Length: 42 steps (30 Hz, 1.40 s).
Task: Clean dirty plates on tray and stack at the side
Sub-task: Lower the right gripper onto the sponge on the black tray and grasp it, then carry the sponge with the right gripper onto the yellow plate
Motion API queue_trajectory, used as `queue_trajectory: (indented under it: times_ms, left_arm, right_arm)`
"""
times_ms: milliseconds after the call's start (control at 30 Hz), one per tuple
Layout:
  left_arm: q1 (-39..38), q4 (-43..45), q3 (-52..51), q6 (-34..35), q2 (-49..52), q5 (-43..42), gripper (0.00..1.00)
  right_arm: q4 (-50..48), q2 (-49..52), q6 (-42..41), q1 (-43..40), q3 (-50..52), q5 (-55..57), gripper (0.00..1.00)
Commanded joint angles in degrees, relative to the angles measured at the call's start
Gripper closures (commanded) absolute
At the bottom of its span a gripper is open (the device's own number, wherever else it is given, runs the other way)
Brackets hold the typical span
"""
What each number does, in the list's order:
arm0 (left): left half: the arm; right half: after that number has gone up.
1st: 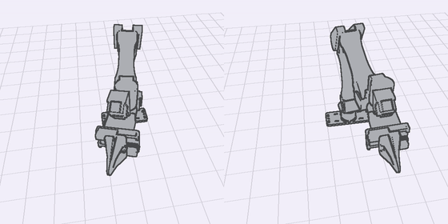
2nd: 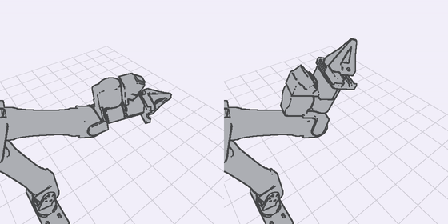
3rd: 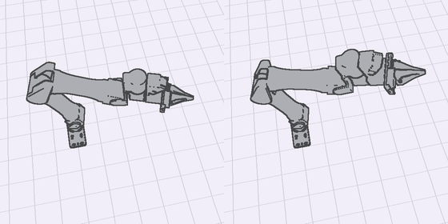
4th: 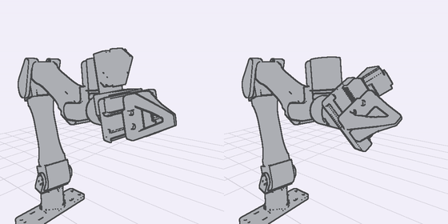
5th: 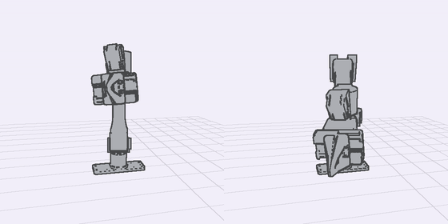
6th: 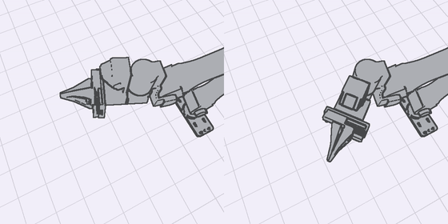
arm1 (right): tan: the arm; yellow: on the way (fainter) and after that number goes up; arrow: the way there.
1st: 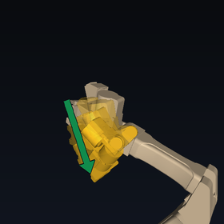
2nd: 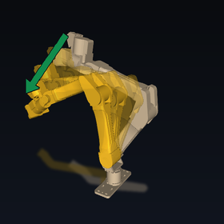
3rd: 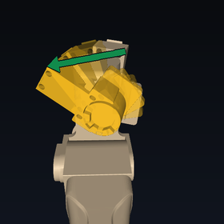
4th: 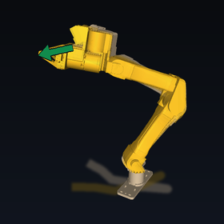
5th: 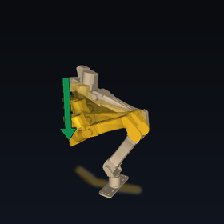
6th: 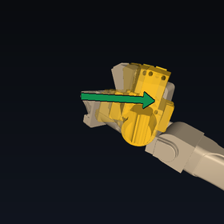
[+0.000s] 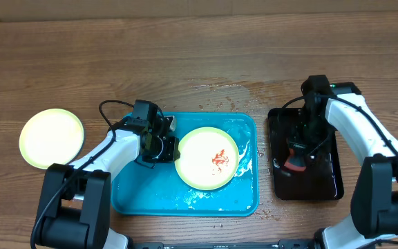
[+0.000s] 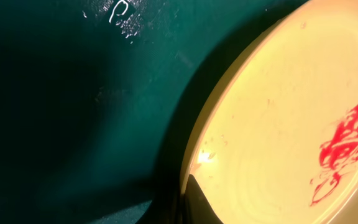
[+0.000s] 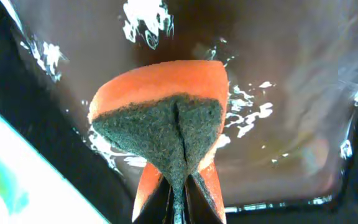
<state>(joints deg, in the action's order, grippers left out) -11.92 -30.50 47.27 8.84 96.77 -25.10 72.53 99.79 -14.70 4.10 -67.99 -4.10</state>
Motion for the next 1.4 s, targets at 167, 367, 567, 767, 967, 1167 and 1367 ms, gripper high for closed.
queue_trajectory:
  times_ms: [167, 367, 567, 767, 967, 1167, 1367]
  left_arm:
    - [-0.22, -1.44, 0.2, 0.0, 1.38, 1.57, 0.96]
    - [-0.22, -1.2, 0.2, 0.55, 1.38, 1.46, 0.96]
    - [-0.22, -0.72, 0.22, 0.98, 1.36, 1.11, 0.96]
    - [-0.22, -1.44, 0.22, 2.75, 1.36, 3.63, 0.96]
    - [-0.22, -2.45, 0.22, 2.82, 1.36, 7.13, 0.96]
    - [-0.22, -4.63, 0.22, 2.99, 1.36, 15.13, 0.96]
    - [-0.22, -5.09, 0.79, 2.91, 1.36, 17.77, 0.96]
  right_arm:
    - [-10.32, -2.47, -1.03, -0.31, 5.44, -2.56, 0.96]
    - [-20.87, -2.47, -4.63, -0.31, 13.84, -3.74, 0.96]
    - [-24.44, -2.91, -2.4, -0.15, 16.06, -3.72, 0.96]
    - [-19.85, -6.21, -1.53, -0.09, 8.46, -3.5, 0.96]
    - [-9.55, -8.2, 2.54, -0.09, -5.22, -3.3, 0.96]
    - [-2.62, -8.2, 9.31, 0.17, -12.85, -4.0, 0.96]
    - [-1.49, -8.2, 14.78, 3.41, -13.07, -10.49, 0.96]
